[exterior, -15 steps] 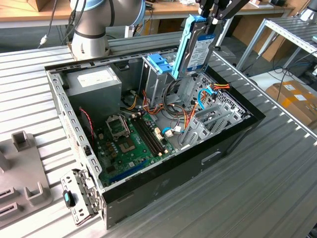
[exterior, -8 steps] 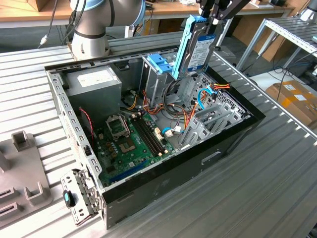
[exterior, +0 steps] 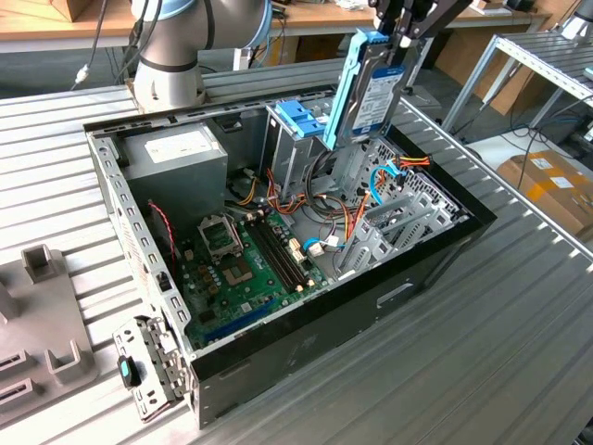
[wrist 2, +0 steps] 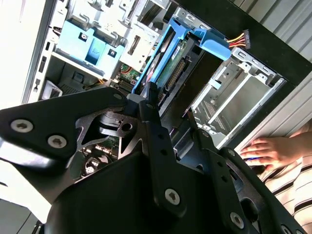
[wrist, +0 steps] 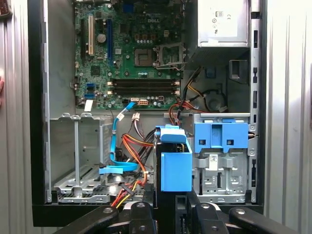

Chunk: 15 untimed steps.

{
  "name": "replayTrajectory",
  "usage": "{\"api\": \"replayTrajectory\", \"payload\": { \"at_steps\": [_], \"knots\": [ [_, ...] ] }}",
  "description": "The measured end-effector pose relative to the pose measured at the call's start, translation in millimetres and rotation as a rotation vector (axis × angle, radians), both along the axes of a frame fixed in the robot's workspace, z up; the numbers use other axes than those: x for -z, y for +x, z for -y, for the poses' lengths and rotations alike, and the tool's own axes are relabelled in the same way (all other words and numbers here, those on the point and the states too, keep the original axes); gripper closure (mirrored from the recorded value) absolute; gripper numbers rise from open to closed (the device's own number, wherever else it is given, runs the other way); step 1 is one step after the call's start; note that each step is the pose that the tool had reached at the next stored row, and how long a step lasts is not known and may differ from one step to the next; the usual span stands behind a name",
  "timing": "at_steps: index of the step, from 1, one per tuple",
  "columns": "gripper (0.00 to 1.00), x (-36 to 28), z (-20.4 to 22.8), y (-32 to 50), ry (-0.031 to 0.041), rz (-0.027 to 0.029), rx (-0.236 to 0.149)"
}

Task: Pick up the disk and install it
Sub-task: 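Pick up the disk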

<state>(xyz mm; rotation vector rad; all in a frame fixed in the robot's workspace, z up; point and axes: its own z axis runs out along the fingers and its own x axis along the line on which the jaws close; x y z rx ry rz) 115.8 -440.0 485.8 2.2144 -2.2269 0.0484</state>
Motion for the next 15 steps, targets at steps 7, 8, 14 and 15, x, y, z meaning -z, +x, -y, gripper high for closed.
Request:
{"api": "replayTrajectory", "payload": {
  "at_steps": [7,8,14,15],
  "knots": [
    [0.65,0.0,7.1,0.0,0.0,0.0,0.0],
    [0.65,0.0,9.0,0.0,0.0001,0.0,0.0],
    [0.65,0.0,19.5,0.0,0.0,0.0,0.0],
    [0.65,0.0,20.5,0.0,0.0,0.0,0.0]
  ]
}}
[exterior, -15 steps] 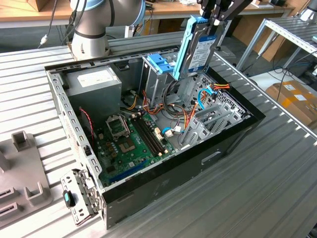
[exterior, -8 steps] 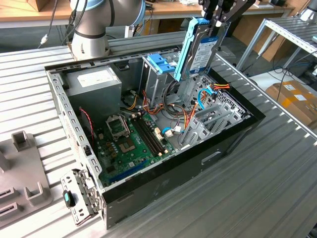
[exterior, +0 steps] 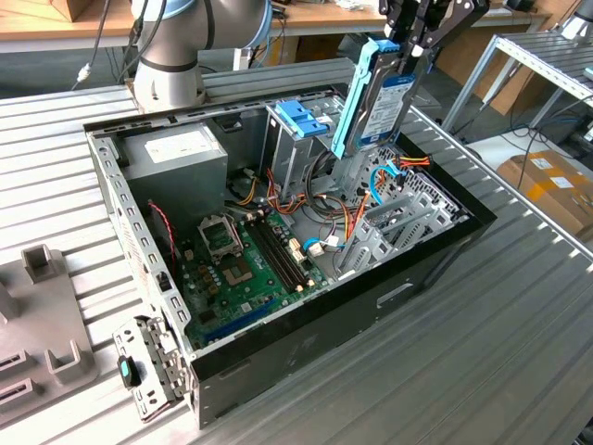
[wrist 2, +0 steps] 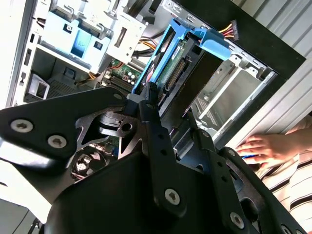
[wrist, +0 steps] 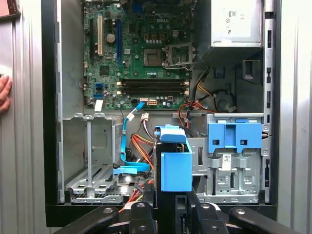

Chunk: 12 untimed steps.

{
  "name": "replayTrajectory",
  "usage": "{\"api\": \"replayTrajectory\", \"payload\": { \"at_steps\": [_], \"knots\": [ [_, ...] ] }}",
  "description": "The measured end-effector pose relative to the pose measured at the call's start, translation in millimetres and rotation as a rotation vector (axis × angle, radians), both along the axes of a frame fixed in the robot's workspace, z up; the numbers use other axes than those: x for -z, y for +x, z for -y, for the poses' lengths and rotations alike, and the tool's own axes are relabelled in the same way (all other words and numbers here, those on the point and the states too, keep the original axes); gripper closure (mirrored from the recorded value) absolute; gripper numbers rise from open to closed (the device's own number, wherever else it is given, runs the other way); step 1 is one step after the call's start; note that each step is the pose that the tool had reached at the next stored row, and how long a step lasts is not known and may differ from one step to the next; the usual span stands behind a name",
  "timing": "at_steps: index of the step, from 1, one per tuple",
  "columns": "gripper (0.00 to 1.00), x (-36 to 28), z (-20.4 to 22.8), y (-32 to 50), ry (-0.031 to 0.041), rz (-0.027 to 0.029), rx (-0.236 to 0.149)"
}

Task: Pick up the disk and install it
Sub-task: 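Pick up the disk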

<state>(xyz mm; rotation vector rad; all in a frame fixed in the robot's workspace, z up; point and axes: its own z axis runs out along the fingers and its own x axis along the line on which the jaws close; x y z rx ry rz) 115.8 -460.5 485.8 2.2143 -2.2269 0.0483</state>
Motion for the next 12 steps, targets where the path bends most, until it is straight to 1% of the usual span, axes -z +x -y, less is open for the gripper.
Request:
{"api": "replayTrajectory", "payload": {
  "at_steps": [1,6,12],
  "knots": [
    [0.65,-0.7,0.6,0.0,-0.0003,0.0,0.0],
    [0.65,-6.1,0.8,0.1,-0.0001,0.0,0.0],
    [0.65,-7.0,1.0,0.1,0.0,0.0,0.0]
  ]
}}
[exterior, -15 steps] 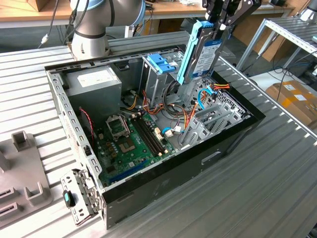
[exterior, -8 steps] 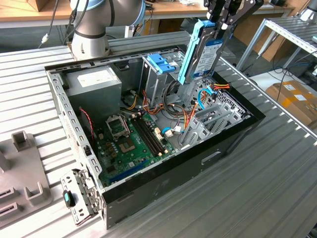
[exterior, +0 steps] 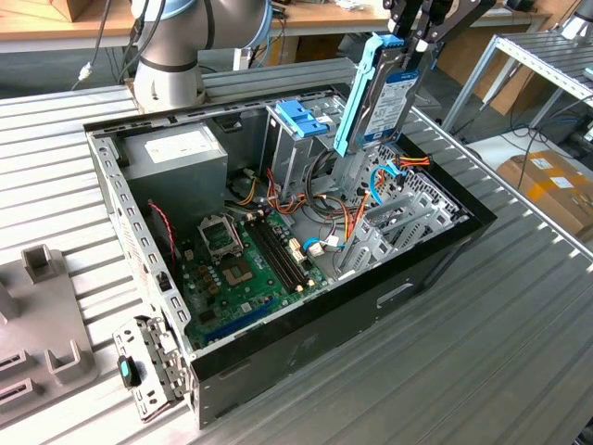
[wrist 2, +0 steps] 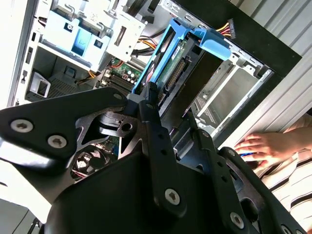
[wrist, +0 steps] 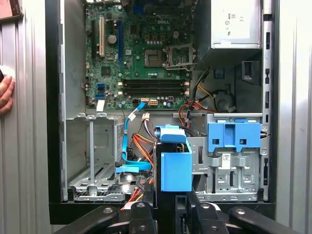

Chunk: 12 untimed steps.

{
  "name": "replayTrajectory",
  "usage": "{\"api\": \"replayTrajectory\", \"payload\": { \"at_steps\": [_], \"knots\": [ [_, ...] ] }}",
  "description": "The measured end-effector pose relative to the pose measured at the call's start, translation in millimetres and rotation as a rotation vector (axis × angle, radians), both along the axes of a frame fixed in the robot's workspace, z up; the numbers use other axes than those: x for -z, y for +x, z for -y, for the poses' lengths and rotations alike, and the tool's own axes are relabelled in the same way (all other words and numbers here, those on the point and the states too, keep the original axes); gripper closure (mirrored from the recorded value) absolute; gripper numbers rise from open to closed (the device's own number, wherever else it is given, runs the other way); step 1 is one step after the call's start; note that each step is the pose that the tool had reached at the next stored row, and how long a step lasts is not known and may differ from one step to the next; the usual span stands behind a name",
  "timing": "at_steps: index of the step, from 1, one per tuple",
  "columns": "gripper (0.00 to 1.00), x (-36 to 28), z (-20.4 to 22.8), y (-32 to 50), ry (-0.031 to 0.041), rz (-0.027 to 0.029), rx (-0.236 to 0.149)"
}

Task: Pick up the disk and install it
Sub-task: 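Pick up the disk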

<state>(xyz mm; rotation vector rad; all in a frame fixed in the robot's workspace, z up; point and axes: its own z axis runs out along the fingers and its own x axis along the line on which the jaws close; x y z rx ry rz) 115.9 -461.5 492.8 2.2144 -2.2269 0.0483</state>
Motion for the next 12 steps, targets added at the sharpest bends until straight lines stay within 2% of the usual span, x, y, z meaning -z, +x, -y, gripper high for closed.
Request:
{"api": "replayTrajectory", "payload": {
  "at_steps": [6,12],
  "knots": [
    [0.65,-0.1,0.9,0.0,-0.0001,0.0,0.0],
    [0.65,0.0,7.3,0.0,0.0,0.0,0.0]
  ]
}}
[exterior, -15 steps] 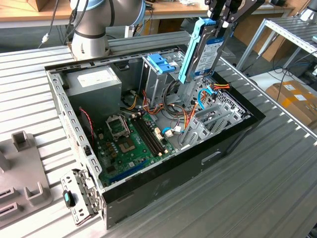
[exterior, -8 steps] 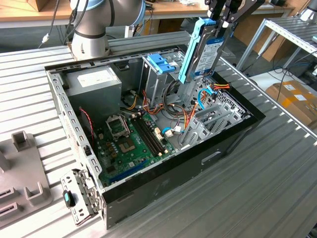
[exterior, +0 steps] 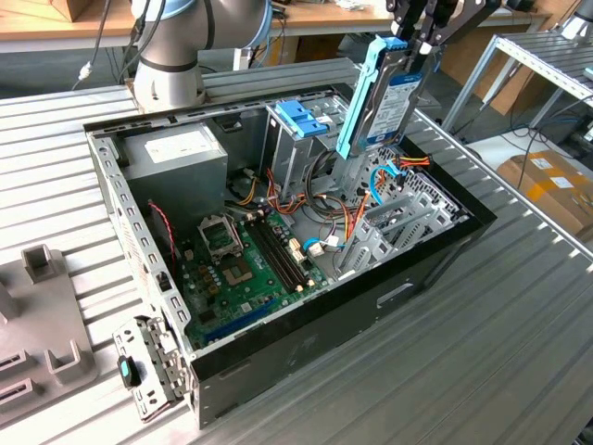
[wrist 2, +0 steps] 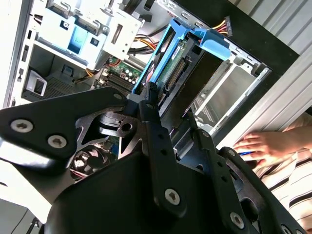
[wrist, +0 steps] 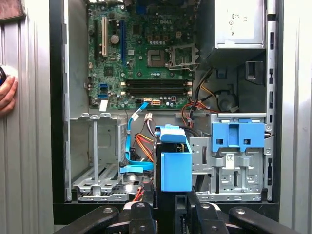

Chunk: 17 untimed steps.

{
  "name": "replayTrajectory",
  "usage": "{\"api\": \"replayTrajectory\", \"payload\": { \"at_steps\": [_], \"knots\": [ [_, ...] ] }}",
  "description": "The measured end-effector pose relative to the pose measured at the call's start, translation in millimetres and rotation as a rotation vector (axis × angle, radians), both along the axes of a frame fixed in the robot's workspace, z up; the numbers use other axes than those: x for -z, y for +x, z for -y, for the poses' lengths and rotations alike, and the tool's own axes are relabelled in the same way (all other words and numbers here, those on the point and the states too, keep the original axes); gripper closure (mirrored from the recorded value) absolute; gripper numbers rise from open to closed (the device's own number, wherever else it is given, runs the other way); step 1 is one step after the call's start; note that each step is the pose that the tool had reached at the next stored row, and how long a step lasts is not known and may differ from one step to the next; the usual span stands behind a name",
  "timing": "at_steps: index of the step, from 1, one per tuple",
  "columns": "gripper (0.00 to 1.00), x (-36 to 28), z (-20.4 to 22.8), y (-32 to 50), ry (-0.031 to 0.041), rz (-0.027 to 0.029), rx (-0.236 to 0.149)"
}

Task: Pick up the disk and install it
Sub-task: 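Pick up the disk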

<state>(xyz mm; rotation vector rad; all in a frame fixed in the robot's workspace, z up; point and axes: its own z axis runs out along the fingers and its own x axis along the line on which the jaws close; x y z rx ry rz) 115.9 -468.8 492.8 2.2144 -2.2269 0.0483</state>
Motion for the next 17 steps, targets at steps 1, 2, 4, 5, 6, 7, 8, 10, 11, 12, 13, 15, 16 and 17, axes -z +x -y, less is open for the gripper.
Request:
{"api": "replayTrajectory", "payload": {
  "at_steps": [1,2,4,5,6,7,8,10,11,12,13,15,16,17],
  "knots": [
    [0.65,0.0,1.7,0.0,0.0,0.0,0.0],
    [0.65,0.0,2.6,0.0,0.0001,0.0,0.0],
    [0.65,0.0,5.1,0.0,-0.0001,0.0,0.0],
    [0.65,0.0,6.1,0.0,0.0001,0.0,0.0],
    [0.65,0.0,7.6,0.0,0.0,0.0,0.0],
    [0.65,0.0,8.9,0.0,-0.0001,0.0,0.0],
    [0.65,0.0,10.1,0.0,0.0,0.0,0.0],
    [0.65,0.1,11.6,0.0,0.0001,0.0,0.0],
    [0.65,0.1,11.6,0.0,0.0001,0.0,0.0],
    [0.65,-0.1,11.7,0.0,-0.0001,0.0,0.0],
    [0.65,0.0,11.8,0.0,0.0,0.0,0.0],
    [0.65,0.0,12.0,0.0,0.0,0.0,0.0],
    [0.65,0.0,12.0,0.0,-0.0001,0.0,0.0],
    [0.65,0.0,12.0,0.0,0.0,0.0,0.0]
  ]
}}
